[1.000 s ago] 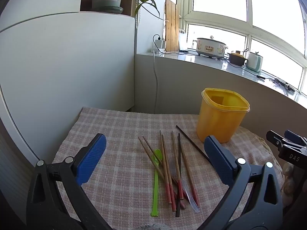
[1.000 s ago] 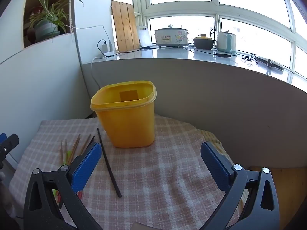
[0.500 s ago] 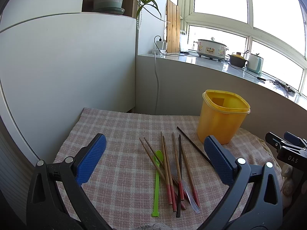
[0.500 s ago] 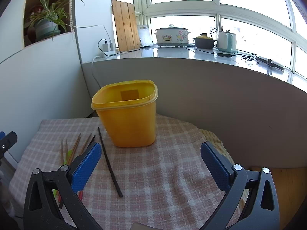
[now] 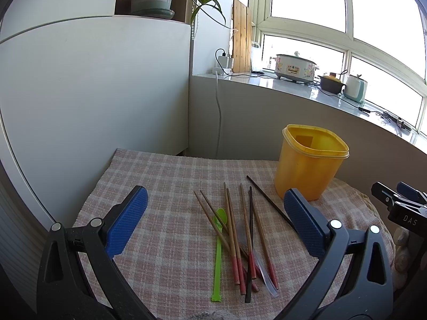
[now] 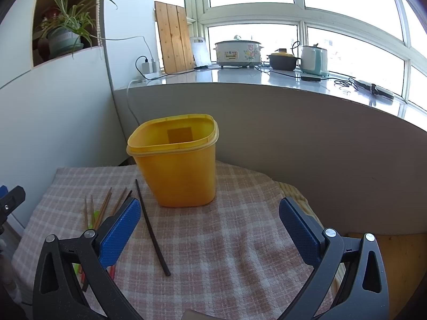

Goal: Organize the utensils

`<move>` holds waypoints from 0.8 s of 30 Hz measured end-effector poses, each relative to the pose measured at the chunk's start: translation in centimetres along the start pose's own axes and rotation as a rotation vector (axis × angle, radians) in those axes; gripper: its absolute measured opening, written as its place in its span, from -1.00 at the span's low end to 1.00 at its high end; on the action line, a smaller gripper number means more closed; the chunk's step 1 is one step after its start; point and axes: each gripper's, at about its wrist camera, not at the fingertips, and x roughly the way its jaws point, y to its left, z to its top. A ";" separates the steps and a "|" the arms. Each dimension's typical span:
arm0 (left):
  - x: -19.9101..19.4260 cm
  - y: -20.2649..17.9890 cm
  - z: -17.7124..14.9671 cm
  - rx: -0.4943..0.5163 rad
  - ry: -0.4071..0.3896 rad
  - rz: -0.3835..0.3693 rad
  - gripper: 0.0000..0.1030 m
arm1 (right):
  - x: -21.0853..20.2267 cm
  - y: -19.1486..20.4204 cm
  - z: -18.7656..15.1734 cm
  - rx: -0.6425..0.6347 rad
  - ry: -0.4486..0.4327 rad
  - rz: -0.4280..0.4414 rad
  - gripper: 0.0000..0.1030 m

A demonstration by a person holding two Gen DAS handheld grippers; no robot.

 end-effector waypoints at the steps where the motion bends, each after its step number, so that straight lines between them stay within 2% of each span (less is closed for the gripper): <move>1: 0.0 0.0 0.0 0.001 0.000 0.000 1.00 | 0.0 0.0 0.0 -0.001 0.000 0.000 0.99; 24: 0.0 0.0 0.0 0.000 -0.001 -0.002 1.00 | -0.6 0.4 0.3 -0.016 -0.013 0.000 0.99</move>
